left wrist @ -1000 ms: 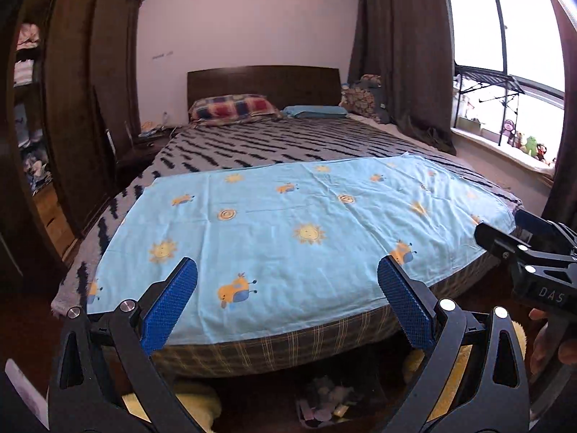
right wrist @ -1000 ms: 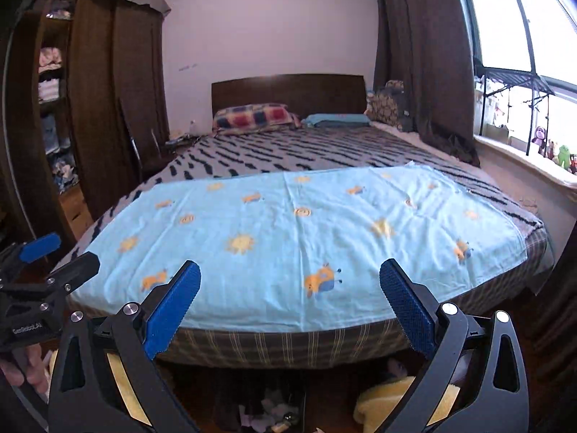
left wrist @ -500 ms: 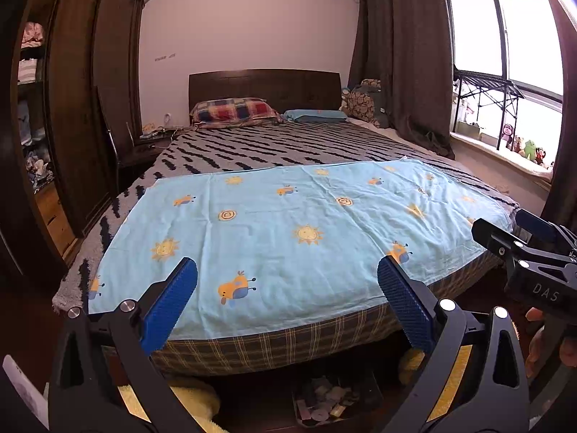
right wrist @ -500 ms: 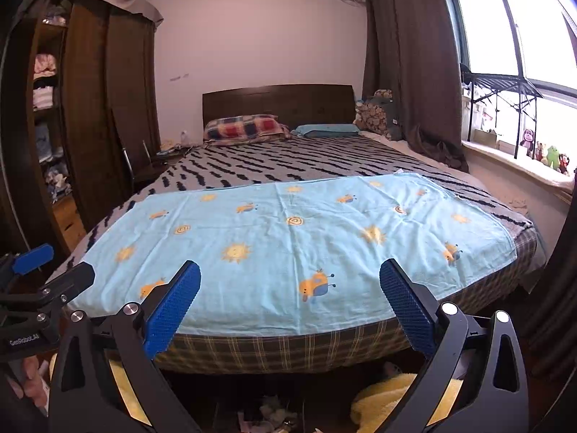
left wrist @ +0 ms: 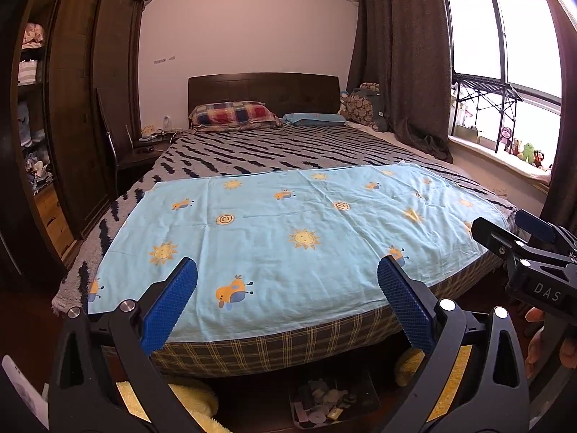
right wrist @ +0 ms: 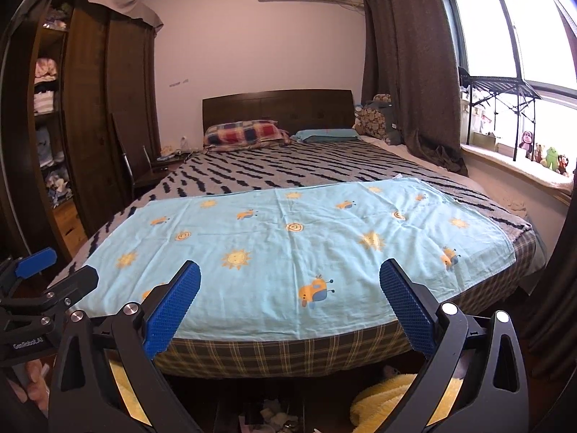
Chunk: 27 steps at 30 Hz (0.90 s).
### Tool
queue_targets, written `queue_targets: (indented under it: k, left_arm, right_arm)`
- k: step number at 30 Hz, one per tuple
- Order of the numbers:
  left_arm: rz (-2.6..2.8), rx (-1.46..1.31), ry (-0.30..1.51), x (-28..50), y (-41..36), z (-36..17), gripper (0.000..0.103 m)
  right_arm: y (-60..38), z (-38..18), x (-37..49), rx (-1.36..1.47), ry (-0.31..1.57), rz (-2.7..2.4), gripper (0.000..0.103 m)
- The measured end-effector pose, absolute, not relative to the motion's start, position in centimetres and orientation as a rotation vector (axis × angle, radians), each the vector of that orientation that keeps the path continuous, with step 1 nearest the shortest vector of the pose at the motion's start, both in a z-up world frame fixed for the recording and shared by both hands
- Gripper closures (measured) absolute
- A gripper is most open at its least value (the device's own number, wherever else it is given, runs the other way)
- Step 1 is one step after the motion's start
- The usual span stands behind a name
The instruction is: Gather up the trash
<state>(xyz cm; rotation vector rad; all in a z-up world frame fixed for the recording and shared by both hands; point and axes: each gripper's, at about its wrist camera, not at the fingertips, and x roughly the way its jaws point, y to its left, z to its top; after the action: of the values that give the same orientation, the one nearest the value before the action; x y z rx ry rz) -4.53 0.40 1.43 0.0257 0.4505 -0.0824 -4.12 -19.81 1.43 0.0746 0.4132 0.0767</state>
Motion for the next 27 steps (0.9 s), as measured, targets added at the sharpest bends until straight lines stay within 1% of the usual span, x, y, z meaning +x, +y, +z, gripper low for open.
queue_targets:
  k: [27]
  left_arm:
    - [-0.083,0.032,0.445,-4.65,0.53,1.87,0.008]
  right_arm:
    - [-19.49,1.87,-4.05,0.060,0.411,0.088,0.003]
